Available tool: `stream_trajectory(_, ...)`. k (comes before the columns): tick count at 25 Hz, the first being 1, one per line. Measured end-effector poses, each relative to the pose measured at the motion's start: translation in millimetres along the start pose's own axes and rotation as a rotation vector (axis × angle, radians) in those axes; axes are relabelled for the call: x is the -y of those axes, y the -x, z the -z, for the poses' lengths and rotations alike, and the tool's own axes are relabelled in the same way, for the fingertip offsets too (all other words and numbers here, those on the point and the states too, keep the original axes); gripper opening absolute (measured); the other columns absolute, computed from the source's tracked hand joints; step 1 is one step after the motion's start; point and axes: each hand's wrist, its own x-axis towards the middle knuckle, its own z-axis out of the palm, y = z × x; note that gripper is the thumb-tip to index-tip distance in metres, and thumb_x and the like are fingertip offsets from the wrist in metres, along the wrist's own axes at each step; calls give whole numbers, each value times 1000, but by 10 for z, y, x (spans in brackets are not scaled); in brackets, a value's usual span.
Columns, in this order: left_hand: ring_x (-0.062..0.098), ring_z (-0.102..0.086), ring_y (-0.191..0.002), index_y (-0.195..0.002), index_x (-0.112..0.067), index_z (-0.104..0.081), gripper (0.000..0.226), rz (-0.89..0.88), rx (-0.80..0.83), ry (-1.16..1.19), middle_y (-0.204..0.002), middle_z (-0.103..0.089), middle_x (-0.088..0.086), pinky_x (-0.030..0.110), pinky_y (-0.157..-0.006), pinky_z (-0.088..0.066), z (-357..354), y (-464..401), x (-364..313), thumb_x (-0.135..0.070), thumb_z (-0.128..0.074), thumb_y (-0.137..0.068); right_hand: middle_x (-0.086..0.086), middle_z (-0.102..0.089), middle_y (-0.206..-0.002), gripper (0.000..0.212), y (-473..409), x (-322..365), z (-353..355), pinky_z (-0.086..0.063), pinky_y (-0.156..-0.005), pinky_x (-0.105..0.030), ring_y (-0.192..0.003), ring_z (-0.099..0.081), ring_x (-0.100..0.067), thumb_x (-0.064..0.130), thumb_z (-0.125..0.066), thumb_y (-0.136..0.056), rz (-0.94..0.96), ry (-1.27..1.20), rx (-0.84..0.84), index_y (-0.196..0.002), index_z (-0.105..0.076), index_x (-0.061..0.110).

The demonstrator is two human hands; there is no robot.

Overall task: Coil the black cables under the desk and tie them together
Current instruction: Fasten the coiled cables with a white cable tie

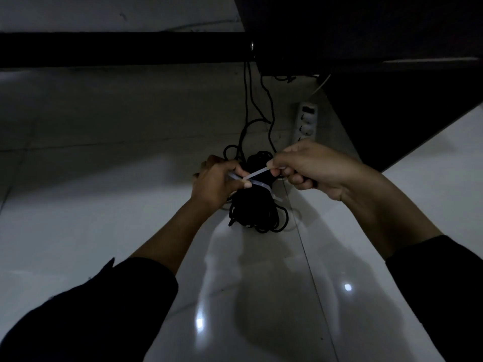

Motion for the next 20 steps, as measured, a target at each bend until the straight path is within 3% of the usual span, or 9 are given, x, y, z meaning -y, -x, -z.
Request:
stream_trajectory(4,21,-64,-94,-73,-56,-62,23,9,17,30,-97,-67,0,51,-83,-54,11,-5,7,-72,-65,-56,8,-41,-47,23,3,4,1,-20,-34,-15,-36,-32,-2,15,-58,-91,6,-3,2,-69,-60,9)
stream_trajectory(7,21,-65,-97,-72,-46,-64,16,31,9,136,-104,-66,8,44,-87,-54,40,83,-100,-54,-74,-62,8,-42,-48,25,40,20,6,-25,-36,-15,-39,-36,-4,23,-57,-94,34,-31,14,-73,-62,10)
stream_trajectory(11,22,-62,-97,-101,-20,-54,28,128,-62,283,-107,-62,10,35,-83,-53,28,258,-109,-23,-74,-82,4,-53,-62,35,30,-185,42,-41,-48,-20,-52,-51,-8,42,-47,-98,-14,-177,-100,-88,-63,12)
stream_trajectory(14,16,-64,-96,-108,-10,-53,33,278,-46,474,-101,-63,3,22,-75,-54,36,388,-111,-27,-70,-86,0,-62,-88,22,-163,-577,-82,-45,-60,-25,-76,-59,-13,34,-48,-99,-172,-103,-217,-105,-58,15)
stream_trajectory(17,10,-64,-96,-117,-13,-60,36,354,110,487,-112,-67,5,15,-75,-51,24,459,-206,-39,-60,-91,-5,-61,-119,41,-393,-879,-326,-44,-73,-30,-104,-59,-22,42,-52,-96,-314,-152,-159,-125,-53,13)
stream_trajectory(20,13,-63,-101,-124,-15,-59,41,363,165,491,-115,-65,2,21,-85,-50,-9,488,-298,-41,-59,-92,-7,-62,-123,48,-541,-967,-401,-44,-65,-27,-103,-60,-23,46,-53,-94,-329,-235,-148,-130,-54,14)
